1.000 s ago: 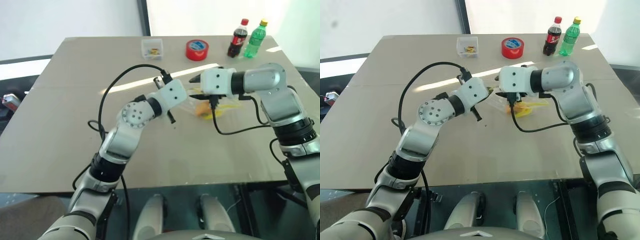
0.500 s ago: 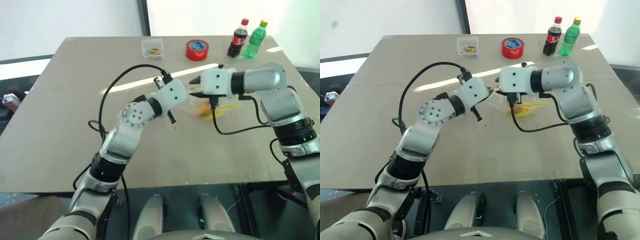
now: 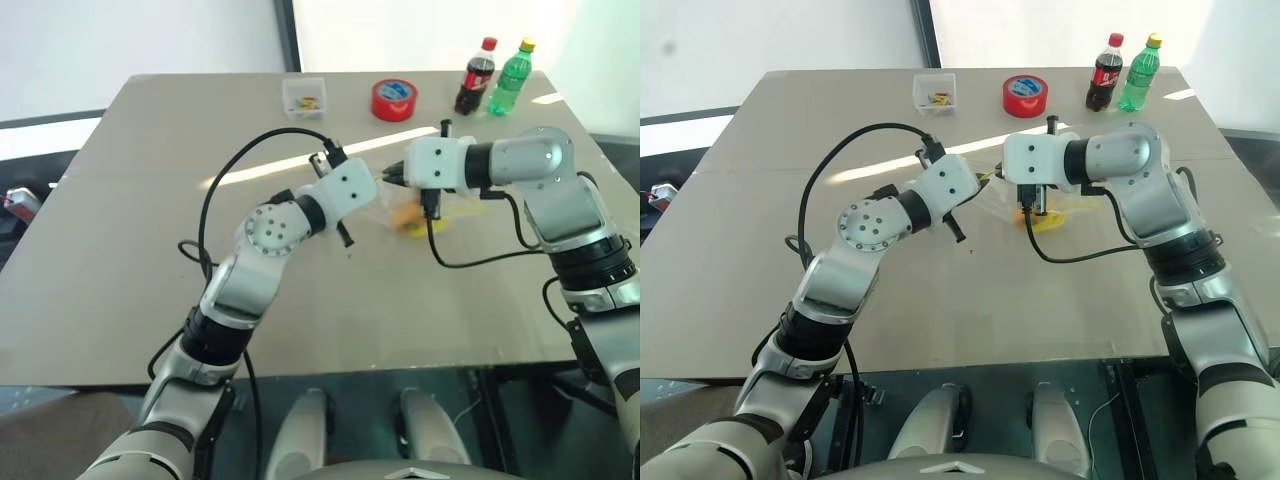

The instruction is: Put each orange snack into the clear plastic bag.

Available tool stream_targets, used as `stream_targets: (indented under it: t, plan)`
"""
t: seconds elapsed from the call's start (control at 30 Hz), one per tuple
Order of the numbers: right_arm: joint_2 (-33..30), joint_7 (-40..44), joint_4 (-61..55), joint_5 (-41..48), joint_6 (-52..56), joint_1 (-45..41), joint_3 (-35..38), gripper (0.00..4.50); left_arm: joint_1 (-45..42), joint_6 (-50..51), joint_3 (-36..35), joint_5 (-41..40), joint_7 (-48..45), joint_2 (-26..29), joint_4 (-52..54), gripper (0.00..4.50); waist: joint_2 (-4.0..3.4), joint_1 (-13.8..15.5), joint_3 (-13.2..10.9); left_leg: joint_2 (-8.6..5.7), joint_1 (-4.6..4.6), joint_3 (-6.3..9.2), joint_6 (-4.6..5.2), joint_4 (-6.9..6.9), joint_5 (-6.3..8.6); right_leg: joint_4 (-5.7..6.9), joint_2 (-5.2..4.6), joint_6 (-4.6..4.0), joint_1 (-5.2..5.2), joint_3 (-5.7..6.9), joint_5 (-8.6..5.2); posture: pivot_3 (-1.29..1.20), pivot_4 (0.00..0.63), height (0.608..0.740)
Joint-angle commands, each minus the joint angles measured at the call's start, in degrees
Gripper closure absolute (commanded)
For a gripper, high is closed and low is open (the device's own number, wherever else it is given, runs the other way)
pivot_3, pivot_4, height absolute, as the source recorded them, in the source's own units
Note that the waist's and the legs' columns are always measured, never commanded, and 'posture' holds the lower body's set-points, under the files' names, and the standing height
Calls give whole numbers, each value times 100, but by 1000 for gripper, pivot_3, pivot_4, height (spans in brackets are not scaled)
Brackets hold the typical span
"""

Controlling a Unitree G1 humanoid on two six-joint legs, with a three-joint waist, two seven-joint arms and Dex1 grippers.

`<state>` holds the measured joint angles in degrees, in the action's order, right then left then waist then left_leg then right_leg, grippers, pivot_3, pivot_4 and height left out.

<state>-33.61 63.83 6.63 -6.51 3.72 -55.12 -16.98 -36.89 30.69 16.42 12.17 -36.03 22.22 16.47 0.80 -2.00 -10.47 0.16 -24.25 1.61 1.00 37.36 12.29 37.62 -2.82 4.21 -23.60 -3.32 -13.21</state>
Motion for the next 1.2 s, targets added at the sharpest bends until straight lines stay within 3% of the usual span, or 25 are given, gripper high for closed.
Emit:
stream_targets:
  t: [0.03,0.87,1.2]
  plan:
    - [-68,-54,-174,46,-28,-87,145,4464,-4,-77,34,-16,22,-6,226,4500,0,0,0,0,0,0,0,0,0,0,0,0,0,0,0,0,150,740]
    - [-1172,-324,-129,-55,425,474,427,4464,144,687,-291,389,733,460,-107,4500,0,1,0,0,2,-1,0,1,0,1,-1,0,1,-1,0,0,150,740]
    - [-1266,-378,-164,9,495,558,506,4464,94,607,-247,352,817,416,-130,4500,0,2,0,0,1,-3,0,1,0,1,-1,0,1,-2,0,0,150,740]
